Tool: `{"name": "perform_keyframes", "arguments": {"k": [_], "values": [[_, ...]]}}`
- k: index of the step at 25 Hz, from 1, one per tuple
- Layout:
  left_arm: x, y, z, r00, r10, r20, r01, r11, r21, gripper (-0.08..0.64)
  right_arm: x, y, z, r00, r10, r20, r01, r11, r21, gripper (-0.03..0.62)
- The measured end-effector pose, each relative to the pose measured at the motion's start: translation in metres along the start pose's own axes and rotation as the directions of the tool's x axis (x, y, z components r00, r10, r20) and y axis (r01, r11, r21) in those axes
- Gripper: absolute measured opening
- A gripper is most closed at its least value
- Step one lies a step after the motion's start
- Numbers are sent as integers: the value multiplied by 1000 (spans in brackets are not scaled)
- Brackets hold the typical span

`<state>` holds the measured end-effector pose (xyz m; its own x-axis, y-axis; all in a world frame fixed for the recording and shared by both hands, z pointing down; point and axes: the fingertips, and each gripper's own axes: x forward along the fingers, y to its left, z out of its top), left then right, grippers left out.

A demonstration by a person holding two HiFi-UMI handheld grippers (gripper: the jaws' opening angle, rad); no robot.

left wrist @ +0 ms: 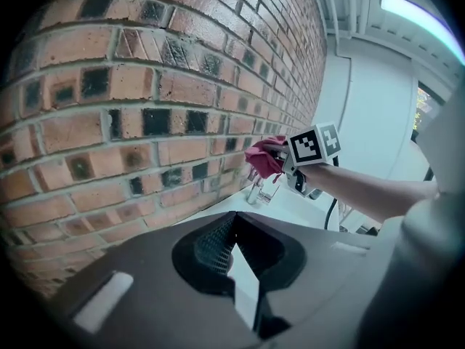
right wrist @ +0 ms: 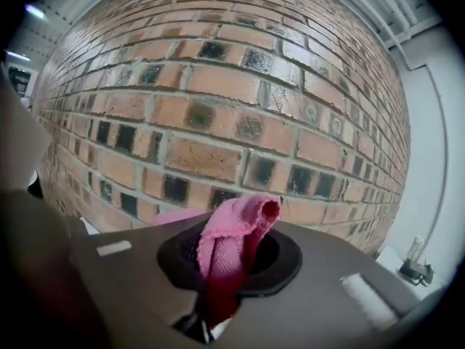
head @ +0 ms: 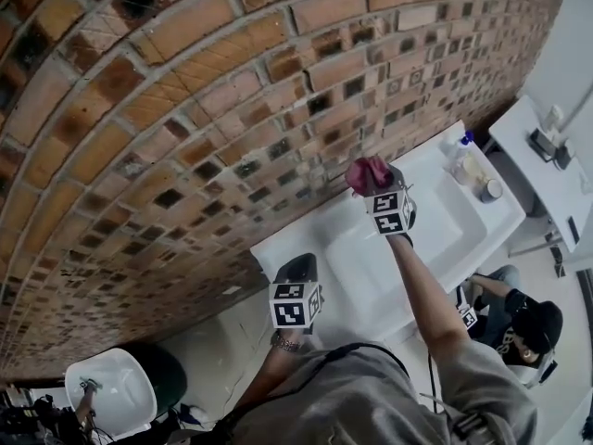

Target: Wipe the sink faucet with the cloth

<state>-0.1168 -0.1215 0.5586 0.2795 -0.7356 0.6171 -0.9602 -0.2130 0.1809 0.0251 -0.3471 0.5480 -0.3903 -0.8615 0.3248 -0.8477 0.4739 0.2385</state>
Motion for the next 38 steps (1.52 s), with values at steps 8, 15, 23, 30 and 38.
{"name": "perform_keyframes", "arguments": {"k": [8,15,23,30,38], "values": [[14,1,-4,1000,-20,-21,20,1000,-5,20,22,-42,-10,996,-79,-37,82,992,93,48],[11,11,-6,1000,-4,-23,4,1000,-14,20,29,-87,-43,970,-200,-141,225,956,191,41],[13,4,-19,999,-12,-49,11,1000,-8,20,32,-71,-139,914,-170,-368,250,951,180,26],[20,-26,-11,996,-66,-51,68,997,45,20,4,23,-188,889,152,-431,-124,988,93,37],[15,-3,-14,999,-14,-48,15,1000,13,20,-40,-128,-206,902,-309,-302,422,782,458,37]]}}
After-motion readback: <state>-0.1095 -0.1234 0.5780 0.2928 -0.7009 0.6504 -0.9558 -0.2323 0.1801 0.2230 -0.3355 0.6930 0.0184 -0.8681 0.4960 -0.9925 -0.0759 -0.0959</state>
